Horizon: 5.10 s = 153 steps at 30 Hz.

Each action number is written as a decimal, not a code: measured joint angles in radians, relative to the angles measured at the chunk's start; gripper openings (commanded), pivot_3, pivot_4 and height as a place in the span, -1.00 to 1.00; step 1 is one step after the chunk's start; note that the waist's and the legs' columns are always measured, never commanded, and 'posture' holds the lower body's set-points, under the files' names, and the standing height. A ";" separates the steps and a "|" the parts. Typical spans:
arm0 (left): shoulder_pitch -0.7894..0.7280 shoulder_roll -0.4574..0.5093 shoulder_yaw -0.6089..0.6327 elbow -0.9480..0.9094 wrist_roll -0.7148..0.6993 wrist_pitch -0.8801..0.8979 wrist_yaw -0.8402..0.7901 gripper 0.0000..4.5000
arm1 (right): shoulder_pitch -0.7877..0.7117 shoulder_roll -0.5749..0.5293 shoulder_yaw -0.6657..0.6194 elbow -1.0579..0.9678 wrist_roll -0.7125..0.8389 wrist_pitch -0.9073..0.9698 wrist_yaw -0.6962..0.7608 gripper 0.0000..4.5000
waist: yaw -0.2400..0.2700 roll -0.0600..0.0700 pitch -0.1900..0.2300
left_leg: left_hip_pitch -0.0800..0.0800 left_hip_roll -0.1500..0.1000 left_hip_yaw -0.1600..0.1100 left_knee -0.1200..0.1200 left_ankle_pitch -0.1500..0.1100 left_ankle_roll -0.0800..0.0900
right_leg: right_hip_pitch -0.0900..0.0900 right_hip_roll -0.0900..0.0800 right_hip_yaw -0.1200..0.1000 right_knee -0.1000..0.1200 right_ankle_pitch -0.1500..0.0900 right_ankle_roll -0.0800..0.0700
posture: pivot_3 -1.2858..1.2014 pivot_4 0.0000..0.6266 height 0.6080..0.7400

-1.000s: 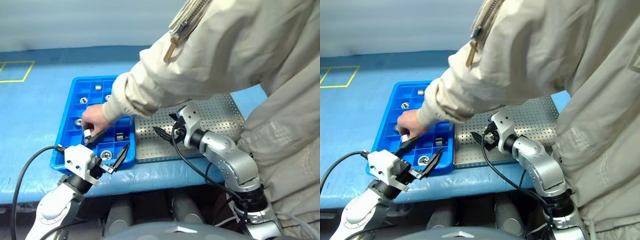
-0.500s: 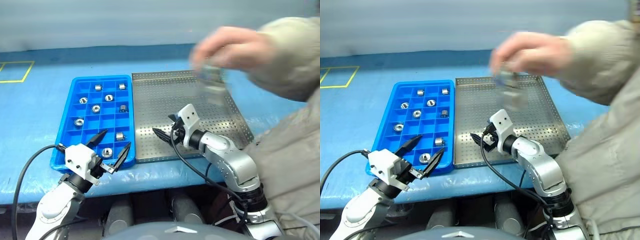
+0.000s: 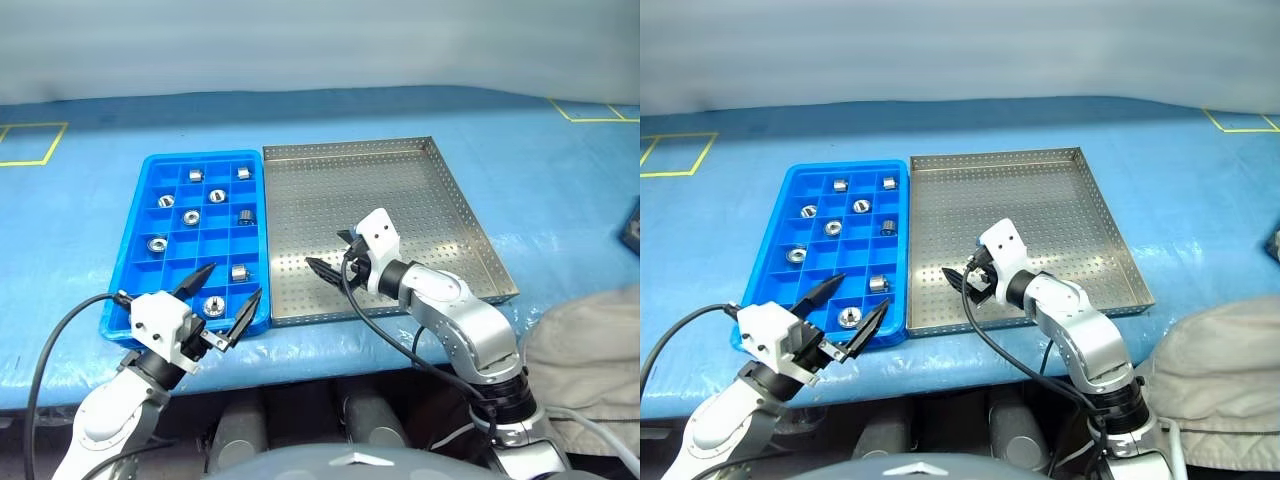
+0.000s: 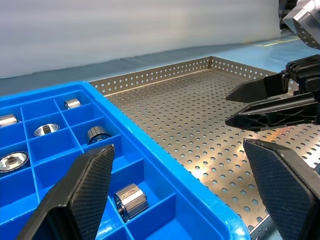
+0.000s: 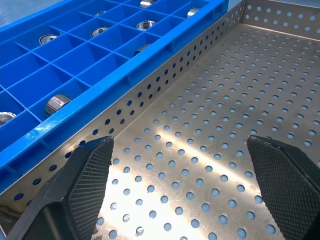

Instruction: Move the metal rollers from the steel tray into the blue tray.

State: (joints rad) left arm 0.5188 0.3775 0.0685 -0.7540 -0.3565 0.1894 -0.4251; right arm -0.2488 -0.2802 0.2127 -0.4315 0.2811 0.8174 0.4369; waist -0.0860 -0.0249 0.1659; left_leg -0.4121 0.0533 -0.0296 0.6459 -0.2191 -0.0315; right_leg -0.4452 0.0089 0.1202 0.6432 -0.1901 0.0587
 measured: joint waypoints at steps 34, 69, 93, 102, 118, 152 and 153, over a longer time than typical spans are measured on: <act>0.002 0.002 0.003 0.008 0.000 -0.002 -0.025 1.00 | -0.004 0.009 0.008 0.000 0.000 0.000 -0.001 0.99 | -0.002 0.000 0.000 | 0.000 0.000 0.000 0.000 0.000 0.000 | 0.000 0.000 0.000 -0.001 0.000 0.000 | 0.06 -0.52 1.00; -0.015 -0.004 -0.004 0.015 0.005 -0.002 -0.028 1.00 | -0.172 0.289 -0.058 0.305 -0.180 -0.069 -0.385 0.99 | -0.017 0.000 0.001 | -0.001 0.000 0.000 -0.005 0.000 0.000 | -0.002 0.000 0.000 -0.001 0.000 0.000 | 0.06 -0.52 1.00; 0.010 -0.022 -0.019 0.015 0.033 -0.006 -0.012 1.00 | -0.167 0.430 -0.114 0.447 -0.243 -0.055 -0.555 -0.25 | -0.021 0.001 0.001 | -0.001 0.000 -0.001 -0.005 -0.001 0.000 | -0.002 0.000 -0.001 -0.001 0.000 0.000 | 0.09 -0.52 1.00; 0.052 -0.058 -0.016 0.015 0.067 -0.035 0.033 1.00 | -0.256 0.432 -0.035 0.363 -0.212 -0.009 -0.412 -0.25 | -0.013 0.002 0.002 | -0.001 0.000 -0.001 -0.006 -0.001 0.000 | -0.002 0.000 -0.001 -0.001 0.000 0.000 | 0.17 -0.52 1.00; 0.243 -0.220 0.015 0.006 0.181 -0.157 0.191 1.00 | -0.420 0.422 0.128 0.720 -0.157 -0.292 -0.123 -0.25 | 0.107 0.001 0.002 | -0.001 0.000 0.000 -0.016 0.000 0.000 | -0.002 0.000 -0.002 -0.012 -0.001 -0.001 | 0.34 -0.52 1.00; 0.025 -0.127 -0.062 0.067 0.117 -0.109 0.080 1.00 | -0.319 0.291 -0.044 0.439 -0.114 -0.186 -0.228 0.99 | 0.093 0.003 0.001 | -0.001 0.000 0.001 -0.015 0.000 0.000 | 0.000 0.000 -0.002 -0.014 0.000 0.000 | 0.04 -0.52 1.00; 0.008 -0.122 -0.068 0.078 0.110 -0.102 0.073 1.00 | -0.299 0.272 -0.063 0.401 -0.116 -0.160 -0.241 0.99 | 0.083 0.003 0.001 | -0.001 0.000 0.001 -0.015 0.000 0.000 | 0.000 0.000 -0.002 -0.013 0.000 0.000 | 0.03 -0.52 1.00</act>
State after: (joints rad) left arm 0.5267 0.2559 0.0006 -0.6756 -0.2464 0.0871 -0.3522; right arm -0.5480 -0.0078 0.1502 -0.0302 0.1653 0.6571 0.1956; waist -0.0034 -0.0220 0.1666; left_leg -0.4133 0.0536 -0.0289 0.6310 -0.2196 -0.0314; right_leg -0.4456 0.0085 0.1187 0.6301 -0.1904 0.0585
